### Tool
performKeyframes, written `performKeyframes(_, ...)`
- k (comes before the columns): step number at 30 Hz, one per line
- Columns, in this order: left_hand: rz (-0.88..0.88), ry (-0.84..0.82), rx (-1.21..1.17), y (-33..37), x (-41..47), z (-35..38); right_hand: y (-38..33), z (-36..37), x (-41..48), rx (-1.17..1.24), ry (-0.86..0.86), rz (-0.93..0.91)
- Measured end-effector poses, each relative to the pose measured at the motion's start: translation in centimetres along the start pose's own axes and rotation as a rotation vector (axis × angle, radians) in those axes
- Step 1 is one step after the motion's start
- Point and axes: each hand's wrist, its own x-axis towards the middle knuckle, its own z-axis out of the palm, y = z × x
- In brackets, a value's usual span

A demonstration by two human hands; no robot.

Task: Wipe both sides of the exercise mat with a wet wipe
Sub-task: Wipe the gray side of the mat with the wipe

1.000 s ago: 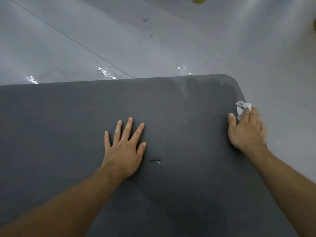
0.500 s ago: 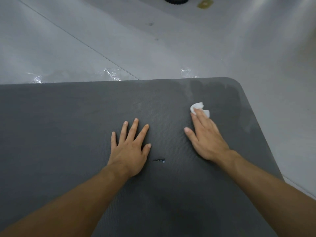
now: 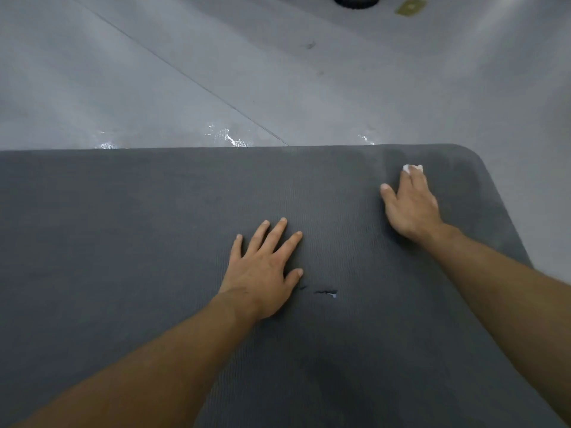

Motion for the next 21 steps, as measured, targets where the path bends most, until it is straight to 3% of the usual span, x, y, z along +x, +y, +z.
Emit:
performKeyframes(7,0.016,-0.003,0.009,-1.0,-0.9,0.2,-6.1,2.7,-2.4,-0.134,-0.159,-0.51)
performKeyframes(9,0.022,0.007,0.005,-1.2,-1.0,0.2,-5.5,2.4,-2.5,-0.168,-0.165,-0.556)
performKeyframes(11,0.032,0.016,0.004,-1.6,-1.2,0.3,-4.0,2.0,-1.4,-0.205,-0.087,-0.471)
performKeyframes(14,0.038,0.007,0.009,-2.2,-1.6,0.4,-1.4,1.0,0.9,-0.181,0.041,-0.195)
performKeyframes(18,0.027,0.001,0.001,-3.0,-1.9,0.4,-2.0,0.1,3.3,-0.03,-0.008,0.063)
performKeyframes(21,0.029,0.006,-0.016,-3.2,-2.0,0.5,-5.0,0.6,4.1,0.007,-0.055,0.054)
